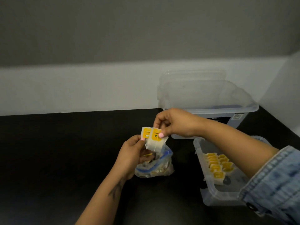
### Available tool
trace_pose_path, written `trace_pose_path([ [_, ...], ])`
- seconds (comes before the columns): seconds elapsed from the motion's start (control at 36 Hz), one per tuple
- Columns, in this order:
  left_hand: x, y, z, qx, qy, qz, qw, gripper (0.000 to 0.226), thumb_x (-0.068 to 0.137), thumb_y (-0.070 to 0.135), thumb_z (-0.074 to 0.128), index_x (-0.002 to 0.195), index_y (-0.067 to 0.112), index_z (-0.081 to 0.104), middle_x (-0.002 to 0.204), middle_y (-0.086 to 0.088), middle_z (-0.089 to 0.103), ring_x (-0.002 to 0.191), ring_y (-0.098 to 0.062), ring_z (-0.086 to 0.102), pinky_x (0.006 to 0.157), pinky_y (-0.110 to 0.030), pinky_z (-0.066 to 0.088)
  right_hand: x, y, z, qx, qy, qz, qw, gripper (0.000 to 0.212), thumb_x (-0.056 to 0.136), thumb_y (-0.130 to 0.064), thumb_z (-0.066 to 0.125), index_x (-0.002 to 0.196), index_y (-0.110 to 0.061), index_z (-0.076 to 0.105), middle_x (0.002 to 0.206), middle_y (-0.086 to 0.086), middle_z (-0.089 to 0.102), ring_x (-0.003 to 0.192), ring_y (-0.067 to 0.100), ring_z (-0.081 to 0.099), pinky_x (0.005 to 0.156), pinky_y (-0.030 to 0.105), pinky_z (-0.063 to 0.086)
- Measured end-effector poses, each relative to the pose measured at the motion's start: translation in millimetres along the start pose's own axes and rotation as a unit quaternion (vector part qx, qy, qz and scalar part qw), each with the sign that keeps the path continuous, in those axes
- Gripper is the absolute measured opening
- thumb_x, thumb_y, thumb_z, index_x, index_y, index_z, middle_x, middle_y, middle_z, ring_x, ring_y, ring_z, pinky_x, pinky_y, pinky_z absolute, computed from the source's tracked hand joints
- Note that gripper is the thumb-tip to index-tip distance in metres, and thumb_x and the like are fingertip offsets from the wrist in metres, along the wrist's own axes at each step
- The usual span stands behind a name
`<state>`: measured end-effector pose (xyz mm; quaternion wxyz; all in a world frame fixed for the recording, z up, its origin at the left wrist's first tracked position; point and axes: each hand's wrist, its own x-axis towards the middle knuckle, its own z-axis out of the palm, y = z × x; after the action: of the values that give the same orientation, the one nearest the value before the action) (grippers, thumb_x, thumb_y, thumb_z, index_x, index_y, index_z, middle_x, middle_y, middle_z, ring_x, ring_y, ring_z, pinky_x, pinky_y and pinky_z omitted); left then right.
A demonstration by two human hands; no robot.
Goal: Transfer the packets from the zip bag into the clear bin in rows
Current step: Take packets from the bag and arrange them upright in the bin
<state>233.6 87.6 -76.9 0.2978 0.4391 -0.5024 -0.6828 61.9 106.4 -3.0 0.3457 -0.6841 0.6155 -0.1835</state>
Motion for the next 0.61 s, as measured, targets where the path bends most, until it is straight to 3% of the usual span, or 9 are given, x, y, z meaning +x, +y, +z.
trace_pose_path([
  [0.11,-1,2,15,-0.068,-0.04,-0.043,0.996,0.028,0.101,0.027,0.038,0.11,0.012,0.06,0.097,-0.014,0.073,0.087,-0.025,0.071,0.076,-0.035,0.057,-6,16,-3,-0.027,0.04,0.029,0.998,0.022,0.08,-0.011,0.074,0.083,-0.025,0.058,0.07,-0.009,0.066,0.064,0.002,0.062,0.072,0.025,0.049],
  [0.17,-1,2,21,-0.088,-0.073,-0.046,0.992,0.03,0.099,0.029,0.041,0.113,0.009,0.059,0.101,-0.015,0.072,0.089,-0.025,0.07,0.07,-0.03,0.059,-10,22,-6,-0.027,0.053,0.041,0.997,0.023,0.081,-0.012,0.073,0.082,-0.027,0.056,0.071,-0.009,0.067,0.065,0.002,0.062,0.07,0.023,0.049],
  [0.31,-1,-2,38,-0.041,-0.105,-0.002,0.994,0.031,0.08,0.013,0.065,0.111,0.01,0.059,0.102,-0.006,0.072,0.088,-0.015,0.071,0.065,-0.022,0.056,-25,33,-16,-0.016,0.094,0.064,0.993,0.023,0.083,-0.012,0.071,0.077,-0.026,0.054,0.065,-0.009,0.062,0.045,-0.006,0.054,0.048,0.009,0.037],
  [0.36,0,-5,45,-0.043,-0.1,0.004,0.994,0.033,0.079,0.006,0.066,0.111,0.009,0.059,0.105,-0.008,0.071,0.091,-0.015,0.07,0.068,-0.023,0.057,-31,38,-20,-0.012,0.108,0.074,0.991,0.021,0.085,-0.015,0.07,0.075,-0.025,0.054,0.066,-0.007,0.061,0.039,-0.003,0.051,0.045,0.014,0.04],
  [0.47,2,-9,59,-0.03,-0.097,0.02,0.995,0.027,0.083,0.001,0.064,0.108,0.01,0.06,0.101,-0.007,0.071,0.087,-0.013,0.071,0.069,-0.023,0.057,-47,50,-31,0.015,0.13,0.084,0.988,0.019,0.087,-0.015,0.067,0.076,-0.024,0.056,0.075,-0.003,0.062,0.058,0.008,0.052,0.053,0.022,0.044],
  [0.61,4,-10,73,-0.02,-0.079,0.031,0.996,0.022,0.083,0.002,0.064,0.099,0.016,0.061,0.093,-0.001,0.072,0.083,-0.01,0.07,0.07,-0.022,0.058,-85,61,-57,0.025,0.157,0.078,0.984,0.015,0.085,-0.013,0.069,0.078,-0.024,0.06,0.074,-0.005,0.061,0.063,0.003,0.052,0.051,0.014,0.041],
])
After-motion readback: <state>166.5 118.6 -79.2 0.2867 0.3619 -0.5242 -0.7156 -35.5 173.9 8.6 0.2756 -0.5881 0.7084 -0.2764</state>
